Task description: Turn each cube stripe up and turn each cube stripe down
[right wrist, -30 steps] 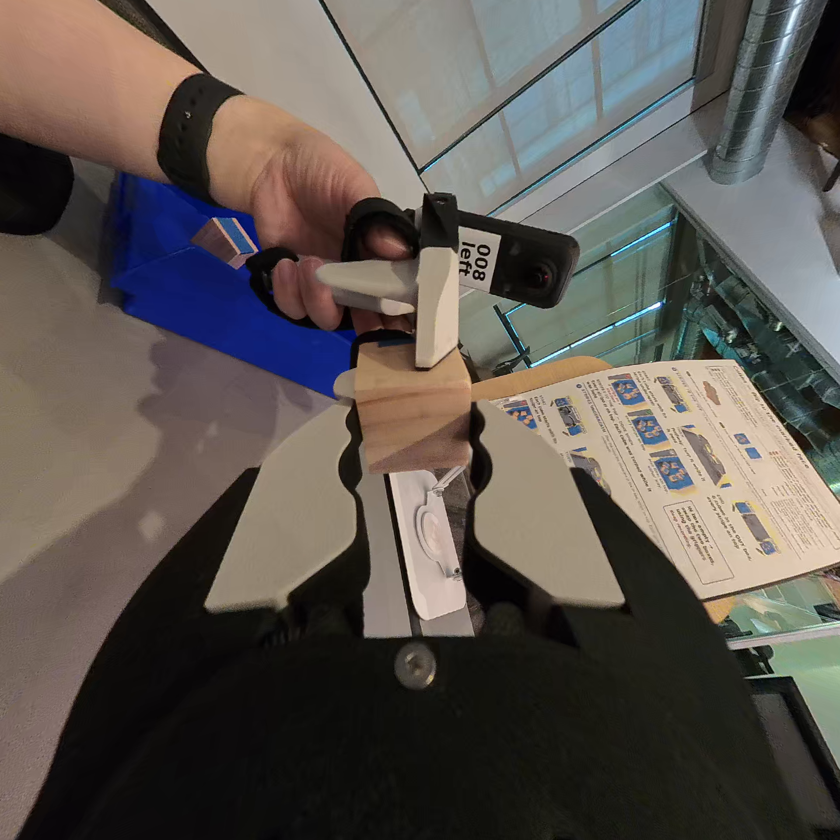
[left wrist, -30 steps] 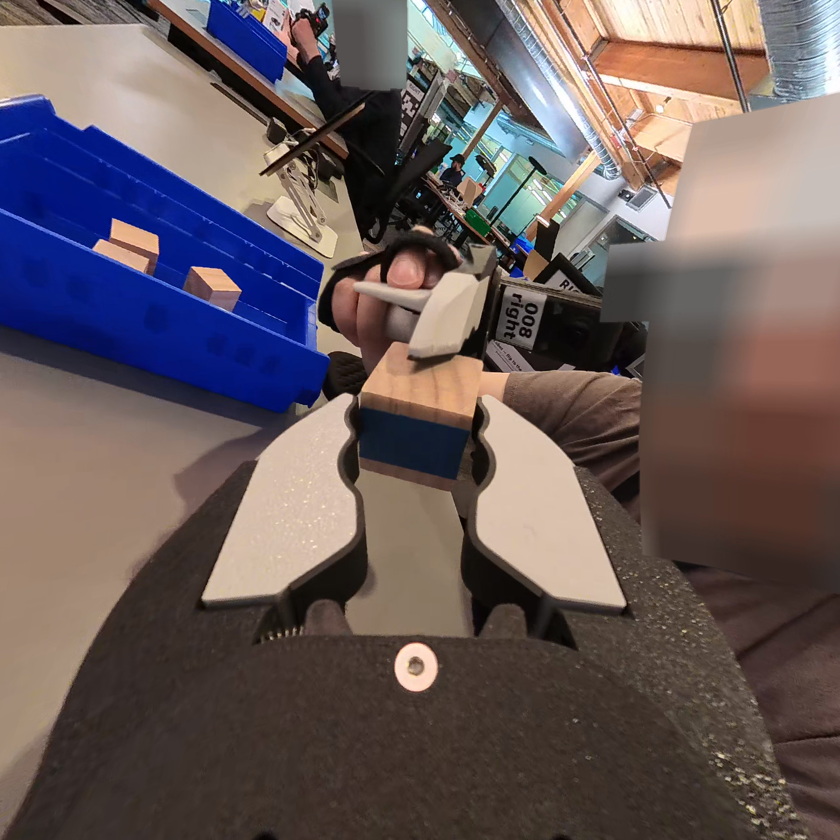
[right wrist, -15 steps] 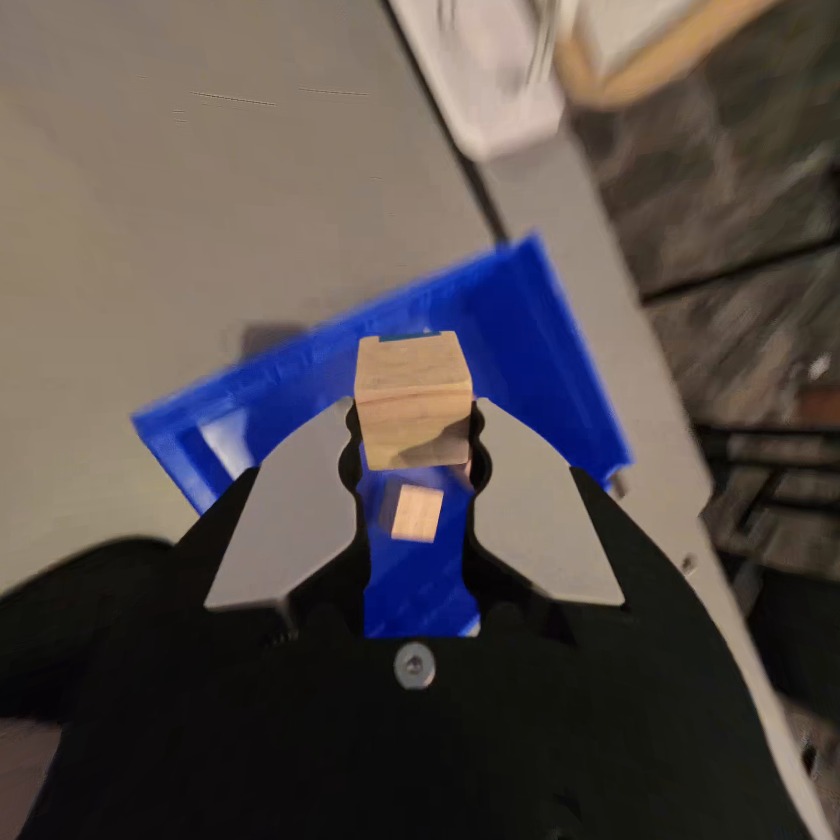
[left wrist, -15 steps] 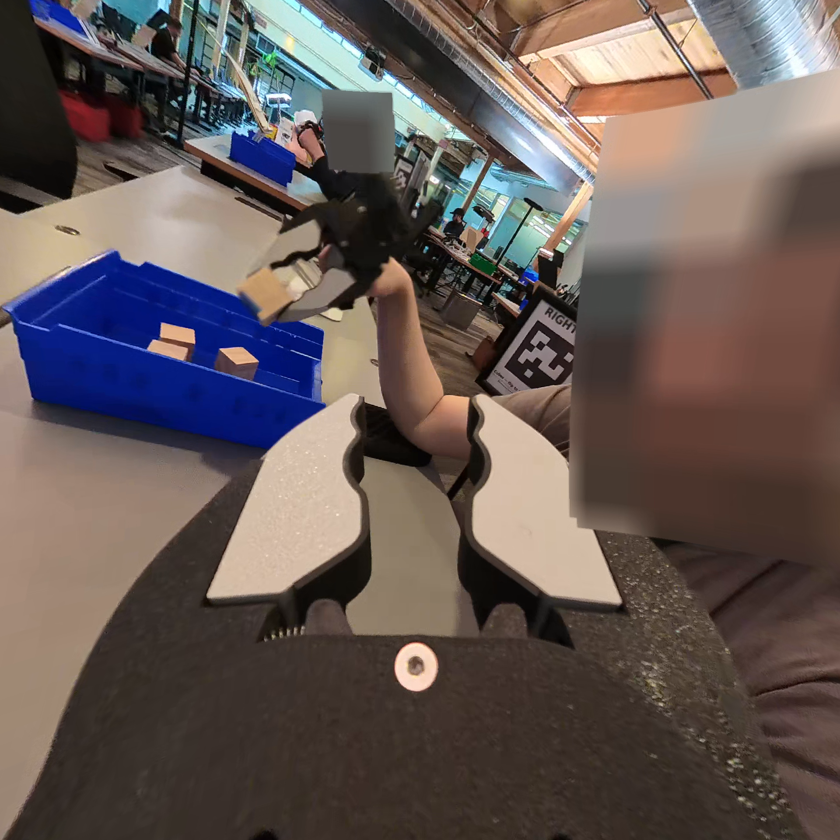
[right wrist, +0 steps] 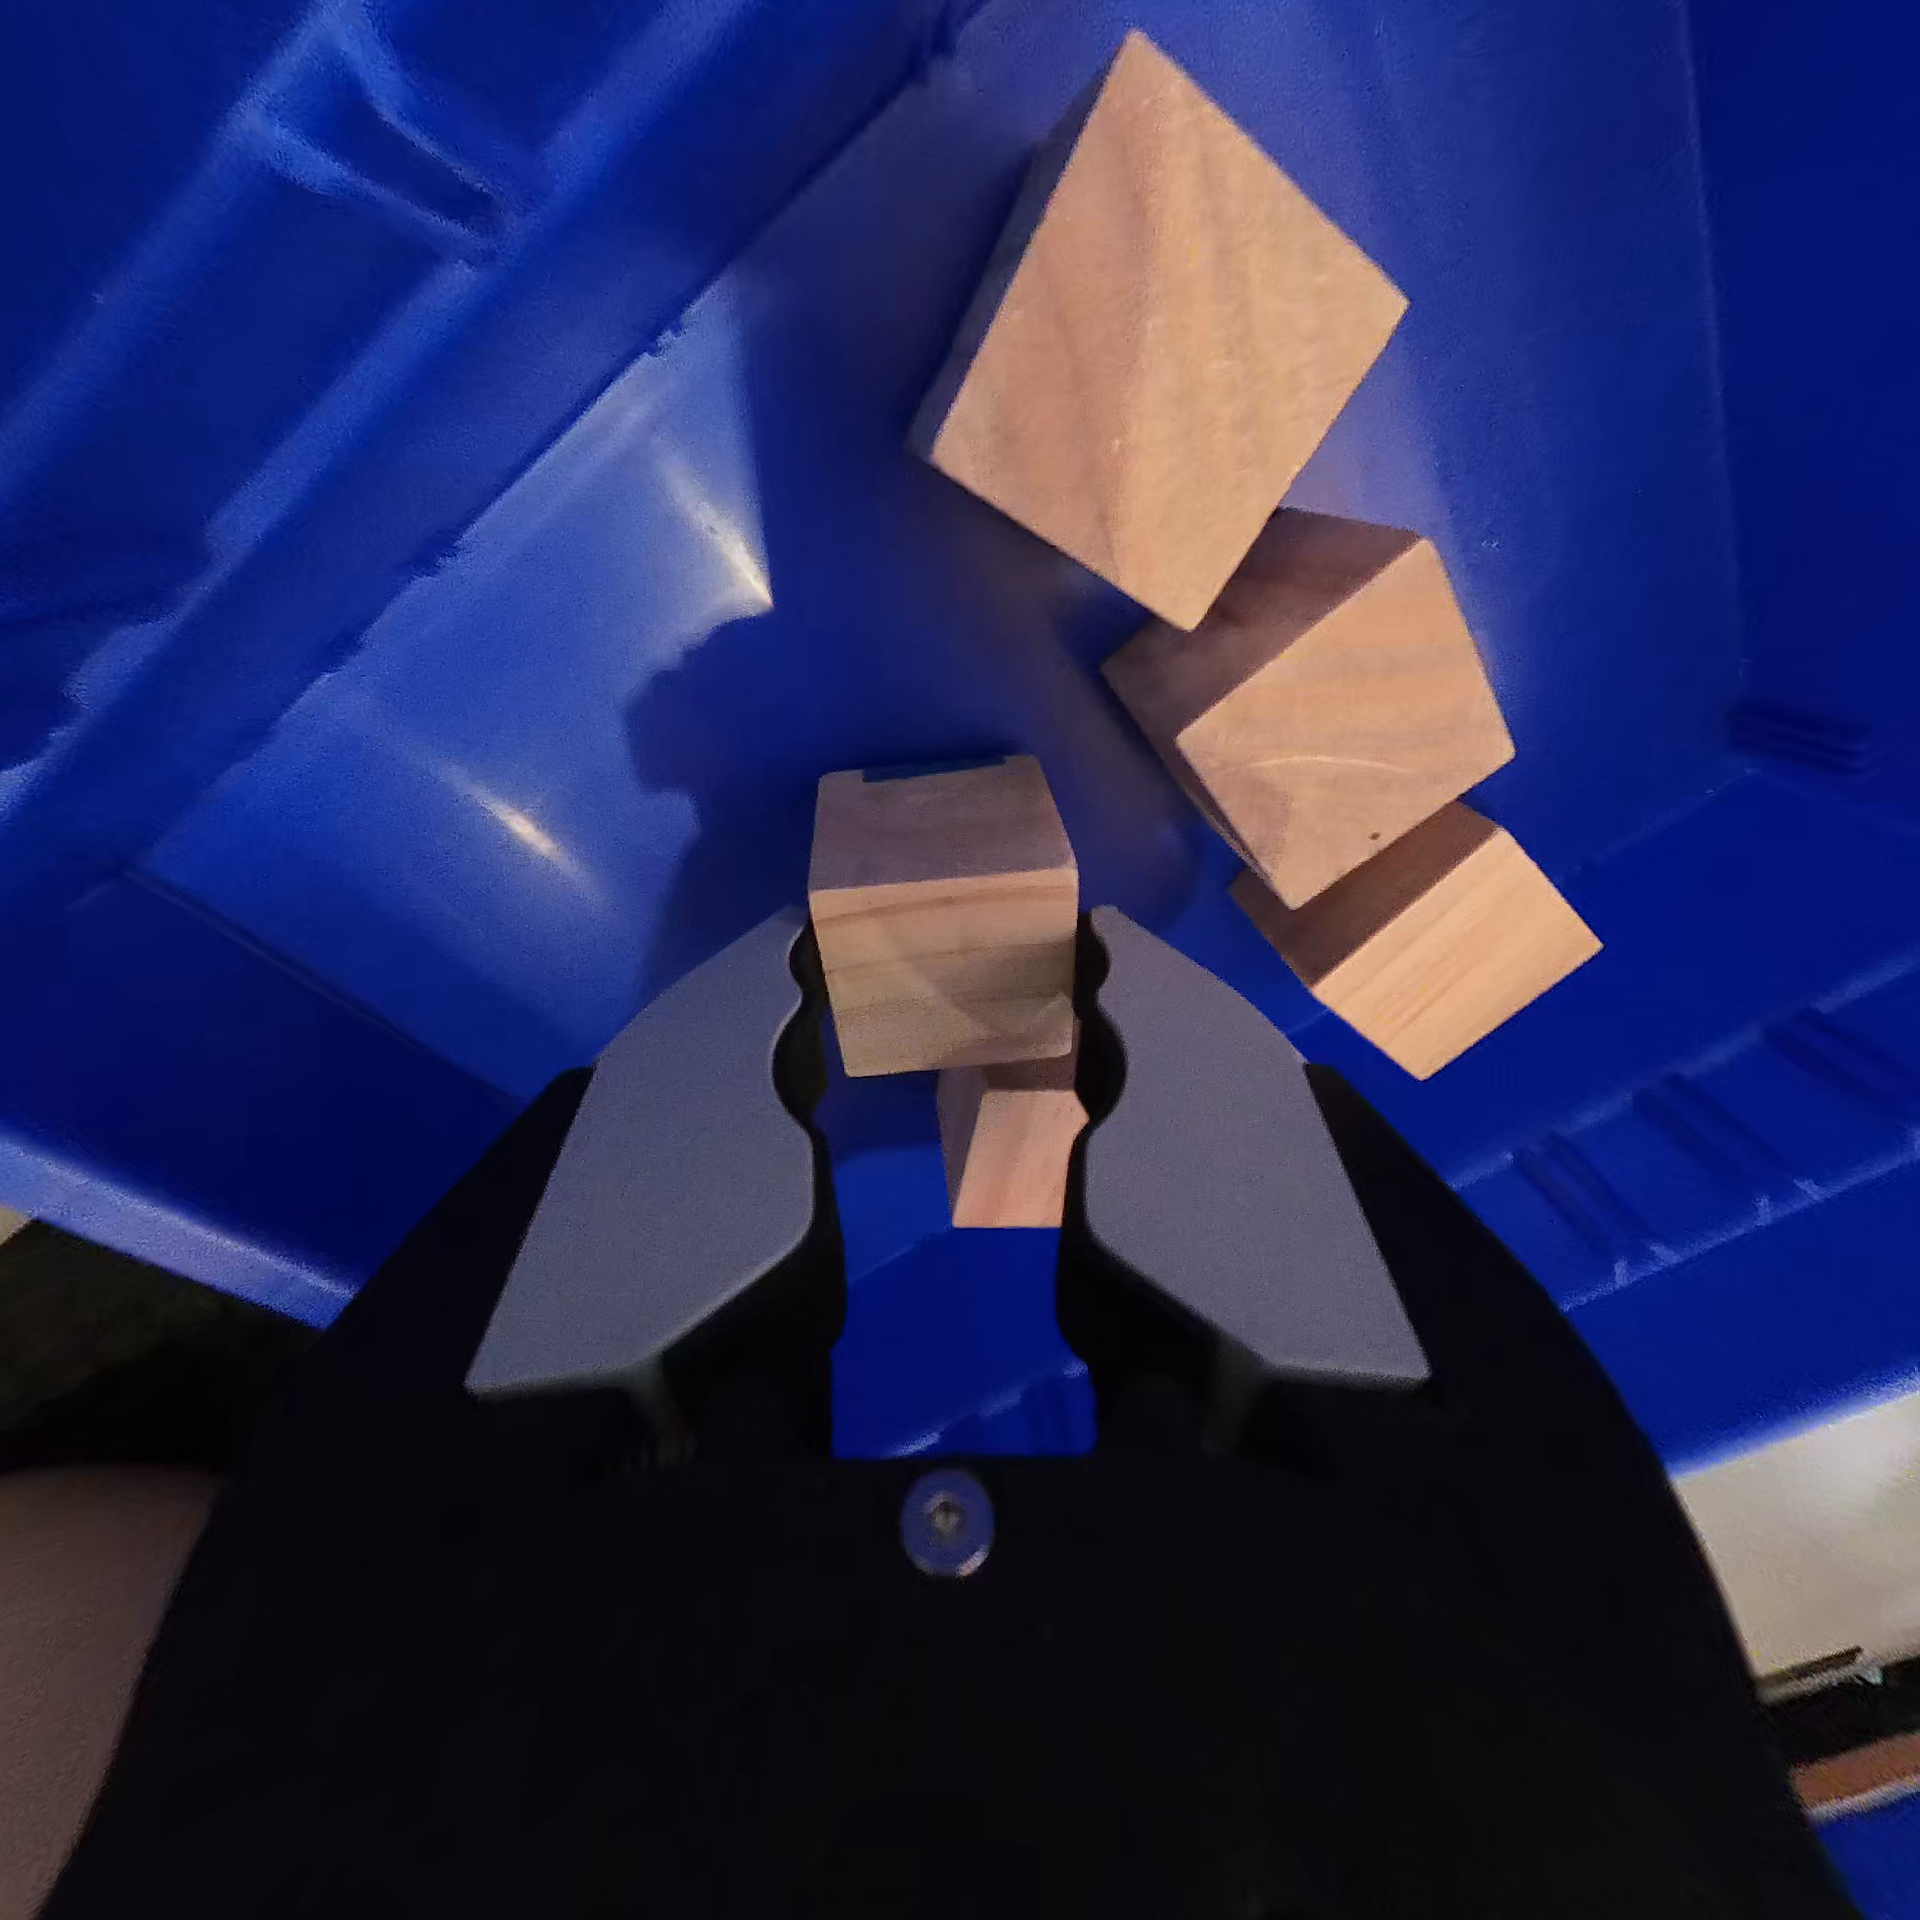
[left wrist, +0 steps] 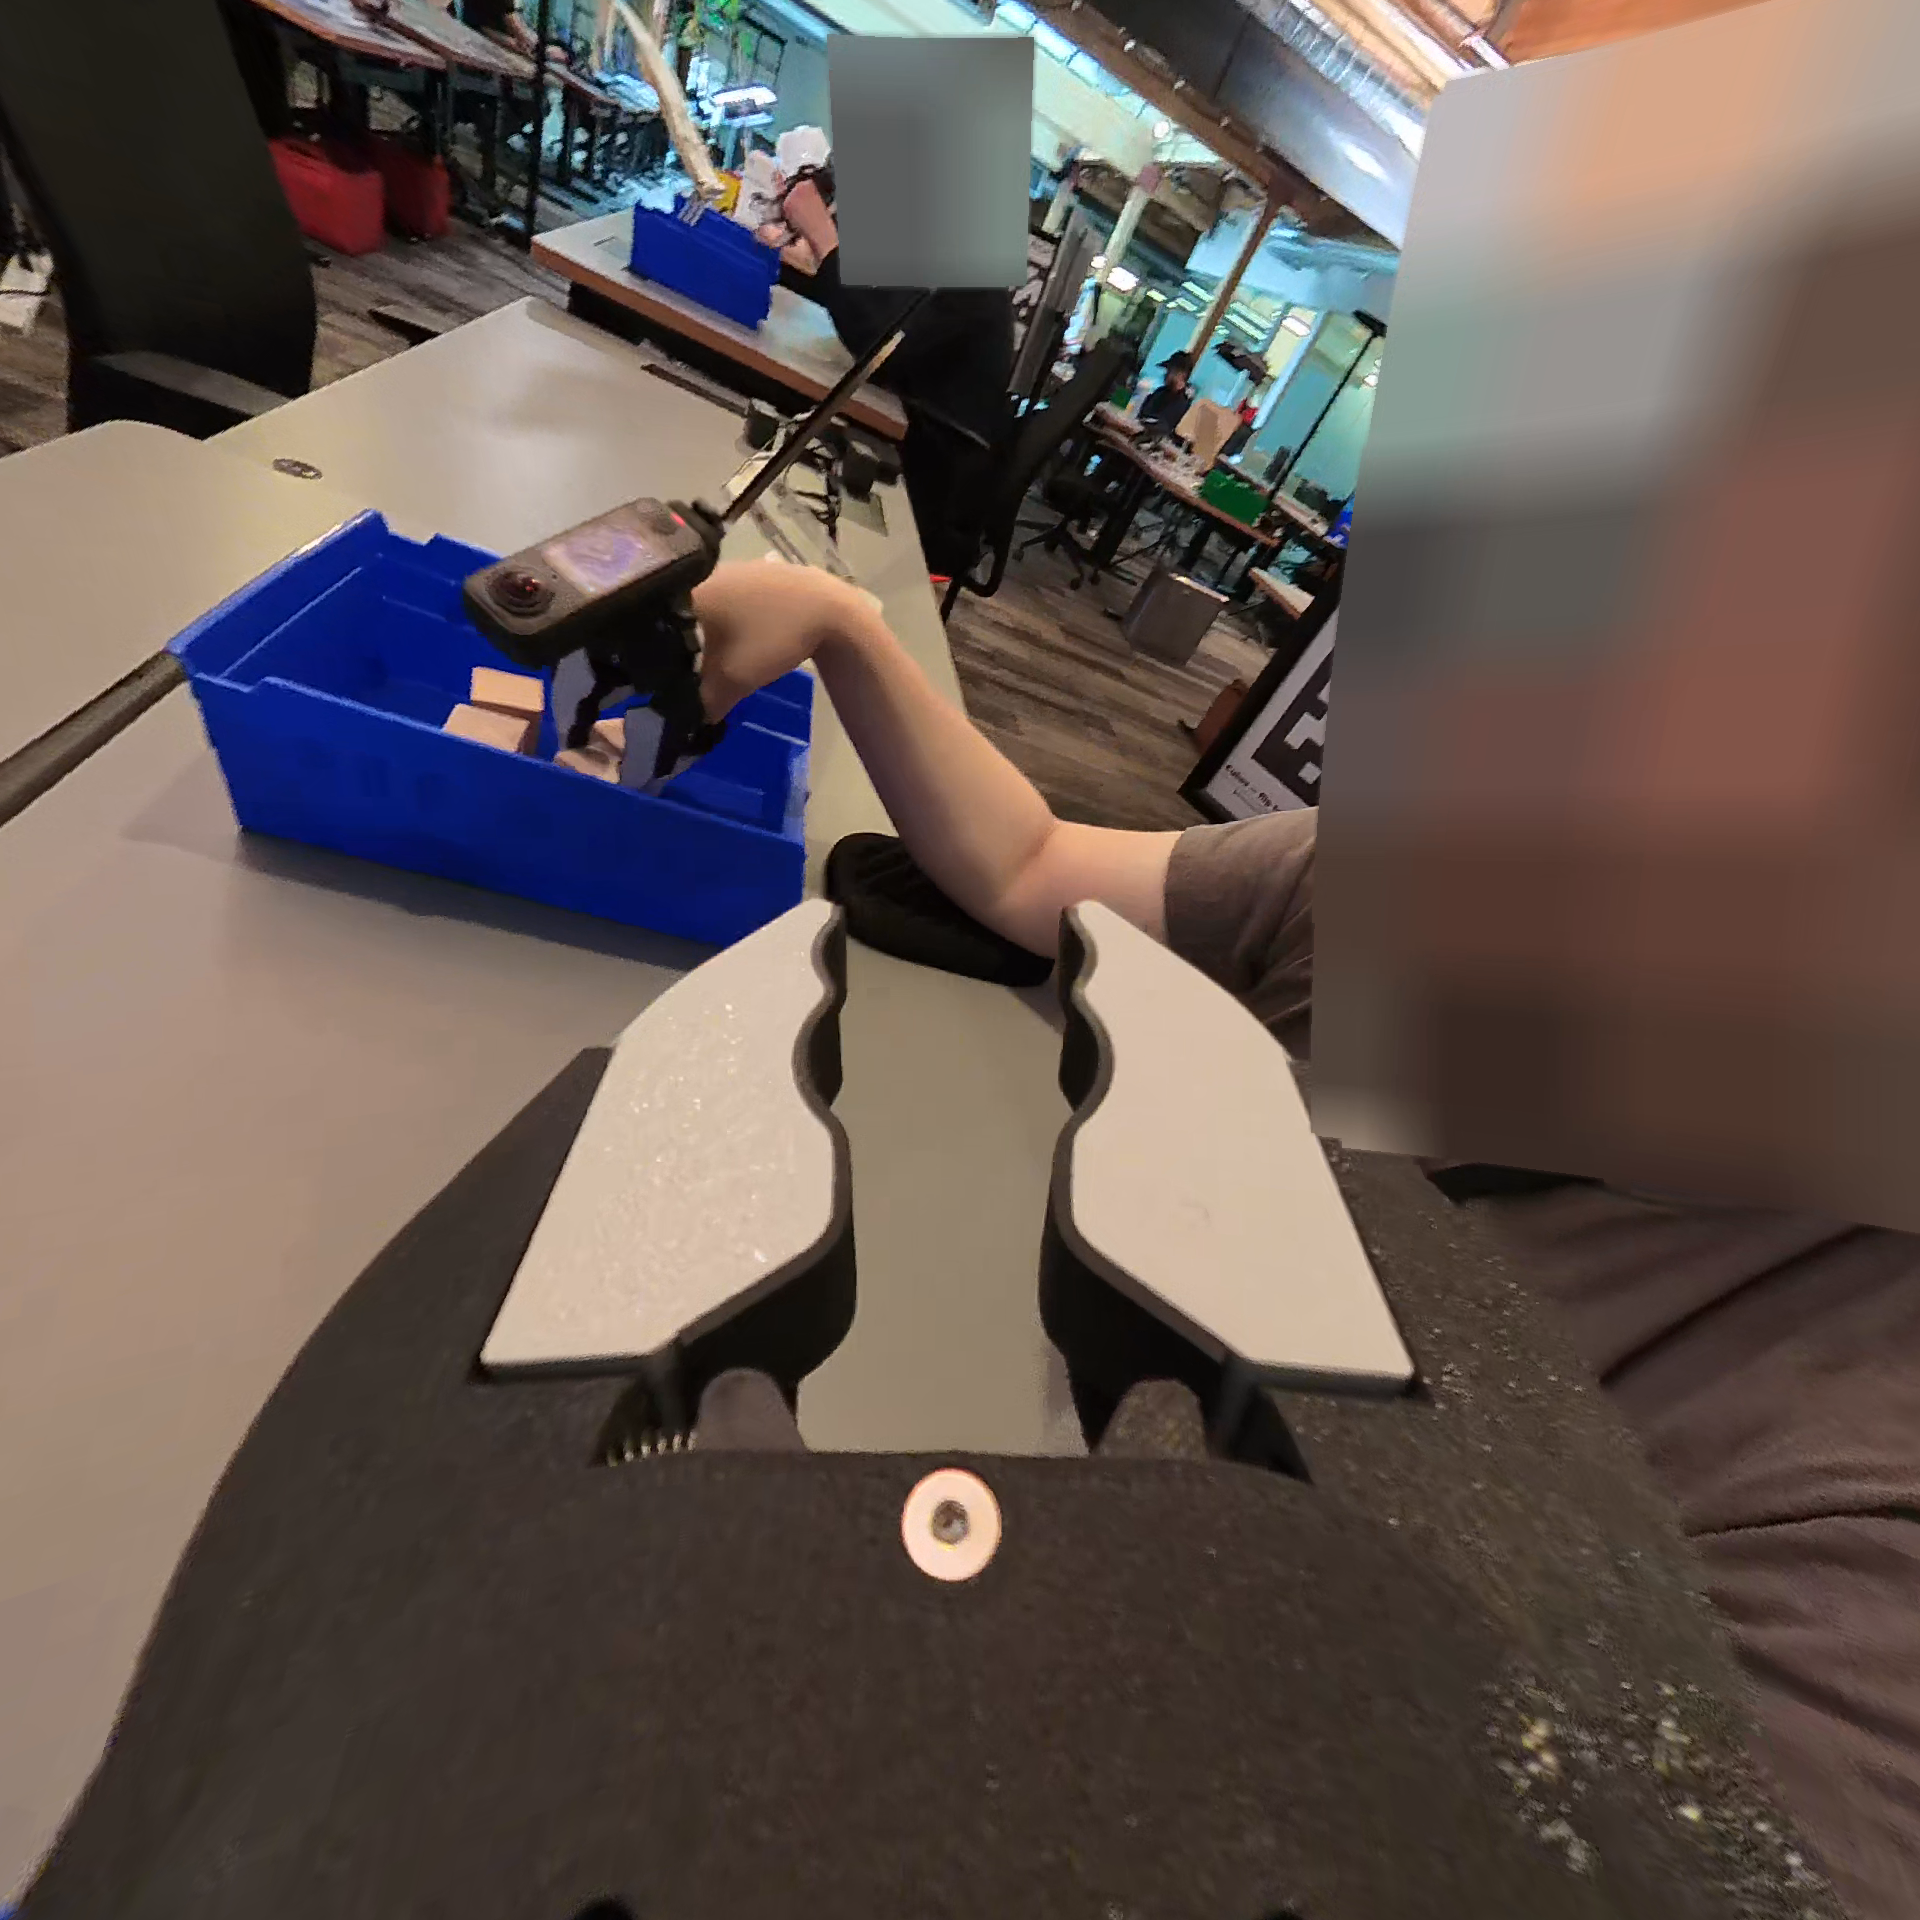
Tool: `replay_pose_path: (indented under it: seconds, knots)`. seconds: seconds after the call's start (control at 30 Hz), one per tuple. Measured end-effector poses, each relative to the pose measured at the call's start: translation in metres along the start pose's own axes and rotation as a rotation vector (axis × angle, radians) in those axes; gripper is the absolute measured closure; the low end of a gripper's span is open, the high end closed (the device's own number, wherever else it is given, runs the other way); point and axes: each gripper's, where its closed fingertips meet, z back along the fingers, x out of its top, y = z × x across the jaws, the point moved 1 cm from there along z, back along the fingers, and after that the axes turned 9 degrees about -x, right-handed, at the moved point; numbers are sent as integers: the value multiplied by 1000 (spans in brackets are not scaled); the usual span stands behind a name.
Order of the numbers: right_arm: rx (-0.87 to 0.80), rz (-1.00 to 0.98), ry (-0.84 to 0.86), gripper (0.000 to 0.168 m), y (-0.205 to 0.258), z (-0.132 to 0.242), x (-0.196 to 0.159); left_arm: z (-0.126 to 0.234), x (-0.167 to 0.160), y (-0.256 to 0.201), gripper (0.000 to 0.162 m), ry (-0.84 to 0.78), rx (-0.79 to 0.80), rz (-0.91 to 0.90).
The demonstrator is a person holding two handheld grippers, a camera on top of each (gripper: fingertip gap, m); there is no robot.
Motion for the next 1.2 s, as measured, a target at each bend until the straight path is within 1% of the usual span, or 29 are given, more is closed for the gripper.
replay_pose_path:
  seconds: [0.1,0.17,0.3,0.37,0.47,0.53,0.7,0.77,0.83,0.97,1.0,1.03,1.1,1.2]
  knots:
    - [1,-10,-12,121,-2,-2,2,11,-1,11,125,4,103,5]
    - [20,-19,-27,121,0,-2,3,23,-8,19,124,54,200,18]
    - [-29,-31,-36,116,-8,-1,5,62,-31,35,121,198,482,42]
    - [-38,-31,-57,113,-8,3,9,85,-36,39,121,229,624,49]
    - [-71,-29,-79,111,-12,8,13,116,-39,45,121,232,827,67]
    - [-81,-18,-78,110,-12,8,13,129,-45,51,120,264,924,91]
    - [-106,-15,-79,110,-13,13,12,140,-52,63,120,354,1030,85]
    - [-96,-20,-85,110,-10,18,12,148,-52,64,120,388,1105,76]
    - [-100,-7,-89,110,-7,23,13,155,-60,60,120,456,1172,91]
    - [-118,-3,-114,109,-5,34,14,169,-93,52,114,640,1266,226]
    - [-124,-2,-119,109,-5,36,14,175,-100,53,108,681,1299,255]
    - [-126,-5,-124,109,-6,37,13,180,-109,53,111,715,1320,299]
    - [-129,-13,-131,109,-7,40,11,187,-129,53,102,801,1313,388]
    - [-132,-21,-136,109,-8,42,8,196,-154,58,103,895,1284,486]
